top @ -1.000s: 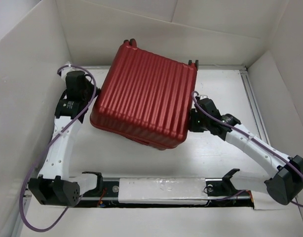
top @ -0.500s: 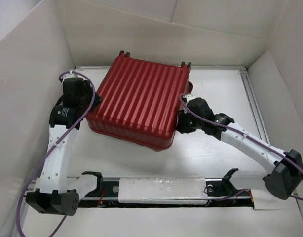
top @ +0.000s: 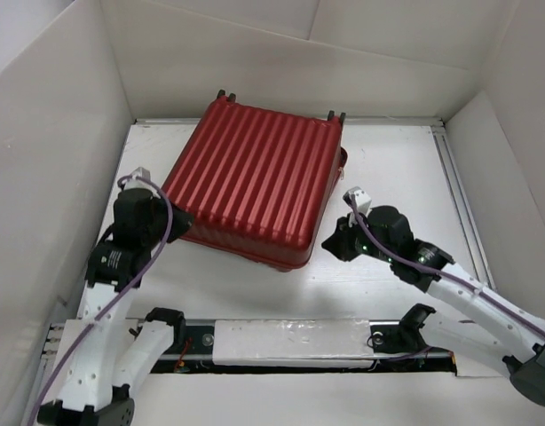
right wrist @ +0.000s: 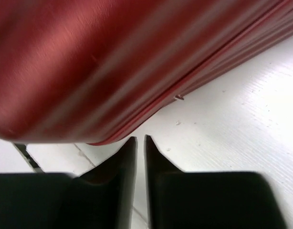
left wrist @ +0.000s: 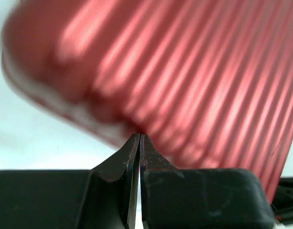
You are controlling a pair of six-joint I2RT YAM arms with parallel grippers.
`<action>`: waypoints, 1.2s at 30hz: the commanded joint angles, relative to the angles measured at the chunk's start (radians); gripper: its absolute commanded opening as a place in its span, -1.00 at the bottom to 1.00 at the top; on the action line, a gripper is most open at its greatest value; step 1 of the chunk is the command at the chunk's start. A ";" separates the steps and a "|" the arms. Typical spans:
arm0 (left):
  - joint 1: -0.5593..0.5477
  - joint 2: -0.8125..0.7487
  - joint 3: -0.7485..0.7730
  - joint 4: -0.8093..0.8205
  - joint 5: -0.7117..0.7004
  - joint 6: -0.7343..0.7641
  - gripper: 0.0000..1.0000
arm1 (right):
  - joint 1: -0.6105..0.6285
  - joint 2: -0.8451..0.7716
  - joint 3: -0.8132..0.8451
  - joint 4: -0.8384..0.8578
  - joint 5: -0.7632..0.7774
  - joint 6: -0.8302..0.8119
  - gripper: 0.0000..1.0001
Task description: Pack the luggage
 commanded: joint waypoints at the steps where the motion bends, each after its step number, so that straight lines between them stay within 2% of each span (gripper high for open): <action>1: -0.002 -0.088 -0.087 -0.086 -0.007 -0.078 -1.00 | -0.003 -0.080 -0.120 0.212 -0.040 -0.001 -0.65; 2: -0.002 -0.110 -0.148 -0.086 0.016 -0.096 -1.00 | -0.003 -0.114 -0.150 0.297 -0.049 -0.001 -0.43; 5: -0.002 -0.192 -0.233 -0.118 0.056 -0.170 -1.00 | -0.003 -0.138 -0.208 0.379 -0.049 0.008 -0.13; 7: -0.002 -0.245 -0.307 -0.118 0.085 -0.204 -0.99 | -0.003 -0.129 -0.219 0.389 -0.058 0.008 -0.07; 10: -0.002 -0.297 -0.432 -0.051 0.191 -0.242 -0.84 | -0.003 -0.102 -0.245 0.408 -0.082 -0.003 0.01; 13: -0.002 -0.297 -0.536 0.090 0.243 -0.322 -0.72 | -0.012 -0.091 -0.274 0.484 -0.095 -0.003 0.01; 15: -0.002 -0.331 -0.561 0.197 0.210 -0.381 -0.60 | -0.036 -0.082 -0.314 0.527 -0.085 -0.012 -0.10; 16: -0.002 -0.340 -0.592 0.246 0.210 -0.403 -0.43 | -0.049 -0.057 -0.323 0.580 -0.085 -0.012 -0.13; 17: -0.002 -0.340 -0.613 0.349 0.210 -0.426 -0.35 | -0.079 -0.045 -0.323 0.605 -0.104 -0.012 -0.16; 19: -0.002 -0.340 -0.667 0.446 0.257 -0.474 -0.26 | -0.113 -0.014 -0.337 0.649 -0.166 -0.021 -0.23; 23: -0.002 -0.291 -0.816 0.630 0.332 -0.498 -0.25 | -0.150 0.035 -0.366 0.736 -0.207 -0.021 -0.25; 26: -0.002 -0.291 -0.850 0.740 0.344 -0.466 -0.25 | -0.150 0.053 -0.386 0.789 -0.207 -0.031 -0.25; 29: -0.002 -0.247 -0.909 0.869 0.386 -0.466 -0.22 | -0.150 0.101 -0.415 0.852 -0.227 -0.031 -0.11; 32: -0.002 -0.204 -0.923 0.947 0.412 -0.452 -0.22 | -0.150 0.151 -0.426 0.910 -0.267 -0.044 -0.09; 36: -0.002 -0.194 -0.983 1.047 0.435 -0.440 -0.22 | -0.141 0.182 -0.475 0.965 -0.194 -0.067 -0.09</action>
